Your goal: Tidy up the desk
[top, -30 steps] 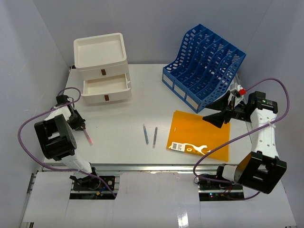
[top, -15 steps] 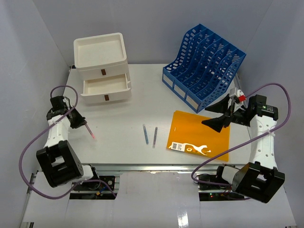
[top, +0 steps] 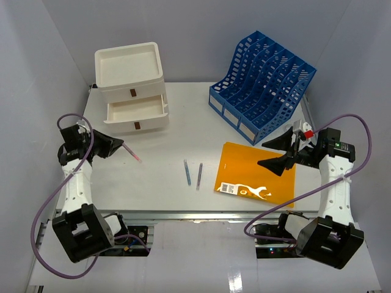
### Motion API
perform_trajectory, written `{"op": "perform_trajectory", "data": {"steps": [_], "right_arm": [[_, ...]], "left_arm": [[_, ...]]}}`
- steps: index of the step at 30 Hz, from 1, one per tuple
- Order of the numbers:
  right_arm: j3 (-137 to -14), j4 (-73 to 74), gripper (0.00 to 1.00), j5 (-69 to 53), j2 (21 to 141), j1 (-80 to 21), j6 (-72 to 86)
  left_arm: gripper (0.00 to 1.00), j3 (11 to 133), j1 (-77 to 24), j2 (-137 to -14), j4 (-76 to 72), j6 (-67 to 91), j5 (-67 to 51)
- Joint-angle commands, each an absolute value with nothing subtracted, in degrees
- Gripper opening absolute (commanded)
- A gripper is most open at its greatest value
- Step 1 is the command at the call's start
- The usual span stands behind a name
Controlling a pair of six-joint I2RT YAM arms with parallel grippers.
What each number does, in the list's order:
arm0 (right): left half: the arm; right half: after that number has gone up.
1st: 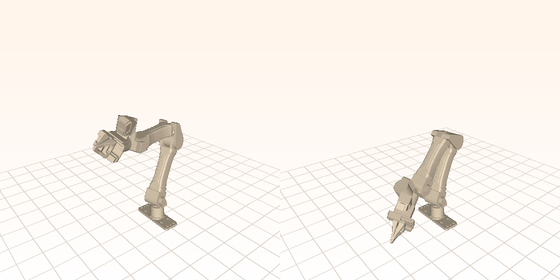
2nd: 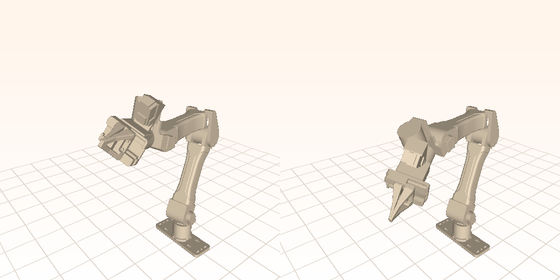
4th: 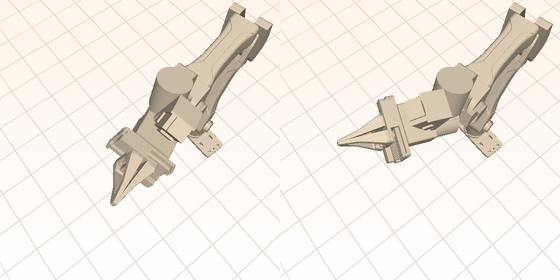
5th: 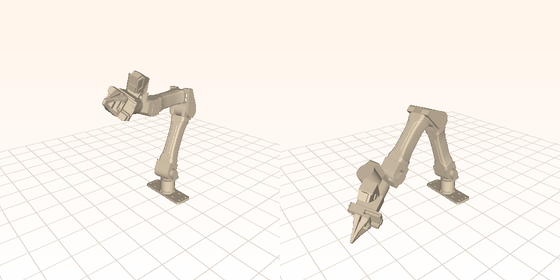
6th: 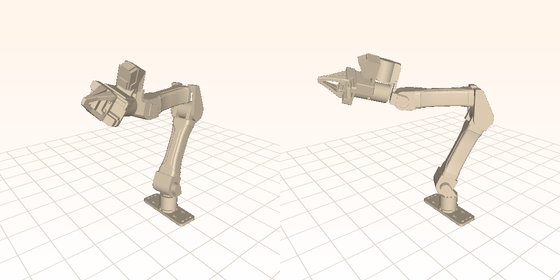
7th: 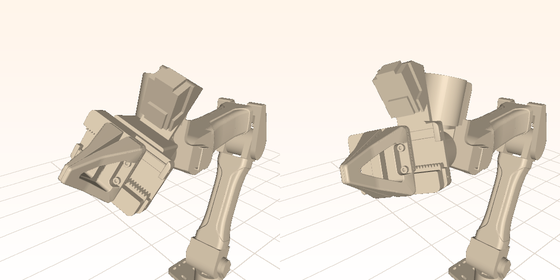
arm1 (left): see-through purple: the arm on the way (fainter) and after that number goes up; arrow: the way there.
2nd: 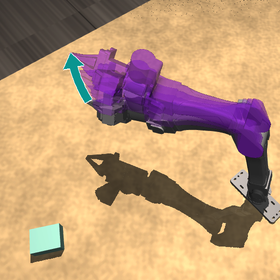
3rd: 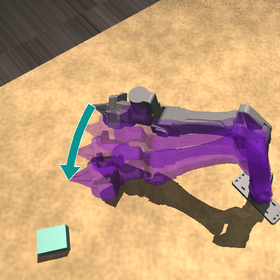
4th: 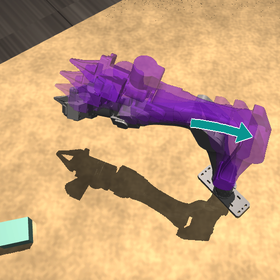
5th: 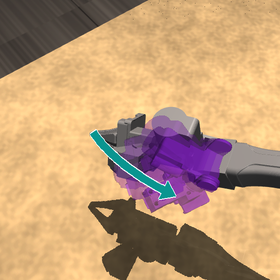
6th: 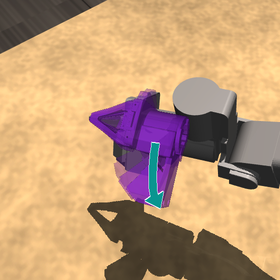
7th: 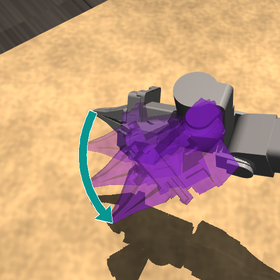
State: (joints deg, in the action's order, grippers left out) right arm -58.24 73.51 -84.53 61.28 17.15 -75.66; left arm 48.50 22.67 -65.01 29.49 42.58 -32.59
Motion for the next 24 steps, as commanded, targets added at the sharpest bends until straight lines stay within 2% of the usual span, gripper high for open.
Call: {"op": "perform_trajectory", "data": {"steps": [1,7,20,22,24], "right_arm": [[-57.85,72.36,0.81,-89.03,62.25,16.72,-77.19],[-57.67,73.41,0.81,-88.33,65.01,15.49,-79.76],[-59.65,73.84,0.8,-84.87,67.95,11.84,-81.71],[-59.5,70.02,0.8,-83.47,67.52,10.95,-77.98],[-58.9,64.25,0.8,-81.59,66.85,9.2,-71.95]], "left_arm": [[0.0,56.66,21.71,-66.84,23.58,53.56,-36.69],[0.0,65.93,19.5,-72.79,19.06,64.87,-29.71],[0.0,72.8,16.49,-90.69,10.28,76.35,-20.83],[0.04,74.68,15.9,-92.4,10.13,76.64,-20.28],[0.17,76.28,15.26,-95.06,10.28,76.6,-20.15]]}}
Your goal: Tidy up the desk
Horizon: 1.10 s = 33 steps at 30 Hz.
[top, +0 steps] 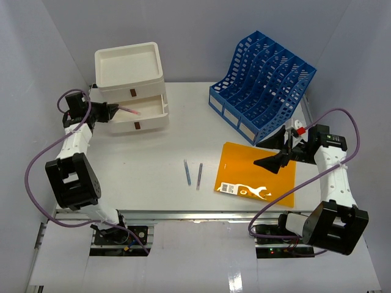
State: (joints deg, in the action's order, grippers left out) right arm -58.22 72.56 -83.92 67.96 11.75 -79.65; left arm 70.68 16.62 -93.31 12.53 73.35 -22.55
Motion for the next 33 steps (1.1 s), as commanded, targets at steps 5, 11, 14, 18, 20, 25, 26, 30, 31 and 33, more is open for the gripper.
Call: {"op": "perform_trajectory", "data": {"steps": [5,11,14,18,20,25,26,30,31,33], "right_arm": [[-51.71,33.0,0.82,-63.89,59.6,-0.27,-39.28],[-56.62,39.22,0.88,-61.04,64.91,-14.66,-56.23],[-61.76,51.88,0.94,-61.17,70.14,-21.07,-79.06],[-67.3,65.35,0.98,-52.8,78.34,-30.44,-107.71],[-69.18,65.31,0.98,-46.48,81.19,-35.66,-110.21],[-73.52,63.78,0.92,-35.84,92.77,-43.85,-112.83],[-74.64,63.46,0.91,-34.99,94.6,-45.14,-112.61],[-79.5,61.31,0.85,-32.64,102.01,-46.42,-109.77],[-80.89,61.06,0.84,-32.15,104.25,-46.52,-108.89],[-83.76,60.91,0.81,-31.48,107.66,-46.66,-107.61]], "left_arm": [[0.54,78.13,14.44,-96.43,10.32,74.41,-20.74],[0.72,78.0,14.5,-93.41,8.84,70.61,-22.47],[0.72,77.56,14.5,-91.91,7.65,68.73,-24.17],[0.73,74.73,14.42,-84.53,4.85,62.97,-28.18],[0.73,72.0,14.58,-81.67,2.72,58.45,-30.66],[0.97,68.72,14.59,-74.66,7.59,46.09,-41.05],[0.98,67.16,14.59,-72.56,8.7,43.99,-41.29],[0.98,57.86,14.59,-60.56,13.89,34.8,-39.42],[0.98,55.05,14.59,-57.31,14.98,33.34,-38.83],[0.98,51.0,14.59,-53.27,16.39,31.26,-38.41]]}}
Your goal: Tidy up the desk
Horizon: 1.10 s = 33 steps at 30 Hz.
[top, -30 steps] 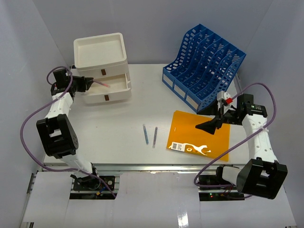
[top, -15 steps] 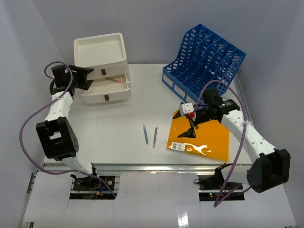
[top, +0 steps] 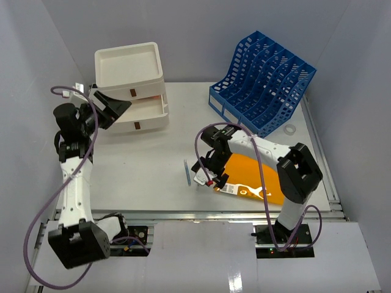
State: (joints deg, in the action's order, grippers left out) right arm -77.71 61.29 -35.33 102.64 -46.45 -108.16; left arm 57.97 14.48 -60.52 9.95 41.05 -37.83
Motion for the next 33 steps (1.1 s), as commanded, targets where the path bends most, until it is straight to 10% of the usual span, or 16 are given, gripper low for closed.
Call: {"op": "perform_trajectory", "data": {"steps": [1,33], "right_arm": [[-85.32,60.84,0.79,-30.83,109.47,-46.7,-107.23],[-80.9,54.95,0.15,-18.4,115.91,-48.11,-108.48]], "left_arm": [[0.98,49.38,14.59,-50.86,17.45,30.11,-38.37],[0.98,34.72,14.55,-33.89,27.04,36.23,-38.06]]}}
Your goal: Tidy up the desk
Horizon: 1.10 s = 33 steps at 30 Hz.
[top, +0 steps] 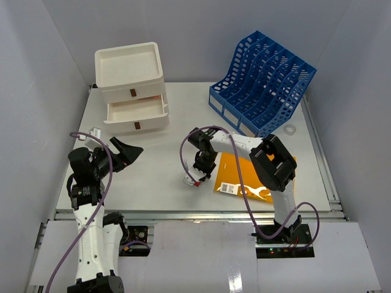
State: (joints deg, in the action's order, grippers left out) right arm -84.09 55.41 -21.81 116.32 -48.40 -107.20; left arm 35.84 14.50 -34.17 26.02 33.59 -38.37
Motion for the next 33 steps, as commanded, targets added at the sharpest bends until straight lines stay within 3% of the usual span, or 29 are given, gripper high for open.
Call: {"op": "perform_trajectory", "data": {"steps": [1,7,13,22,26,33], "right_arm": [[-80.92,54.56,0.13,-19.18,115.15,-47.78,-108.0],[-85.12,54.23,0.08,-26.63,106.55,-44.22,-101.1],[-99.69,48.28,0.08,-28.41,104.71,-43.99,-74.5],[-128.76,20.83,0.08,-22.9,120.5,-46.03,-40.9],[-128.61,3.3,0.08,-18.15,124.62,-47.74,-35.16],[-131.06,-9.72,0.08,-15.2,133.35,-49.33,-28.82]], "left_arm": [[0.98,34.64,14.57,-34.03,27.38,36.6,-38.06],[0.98,33.87,14.59,-33.24,30.11,36.56,-38.44],[0.98,31.7,14.59,-32.87,29.77,38.61,-41.37],[0.98,28.49,14.59,-30.86,29.62,41.21,-42.01],[0.98,27.43,14.56,-29.39,29.73,41.65,-42.44],[0.98,25.85,14.59,-26.86,30.39,42.75,-42.58]]}}
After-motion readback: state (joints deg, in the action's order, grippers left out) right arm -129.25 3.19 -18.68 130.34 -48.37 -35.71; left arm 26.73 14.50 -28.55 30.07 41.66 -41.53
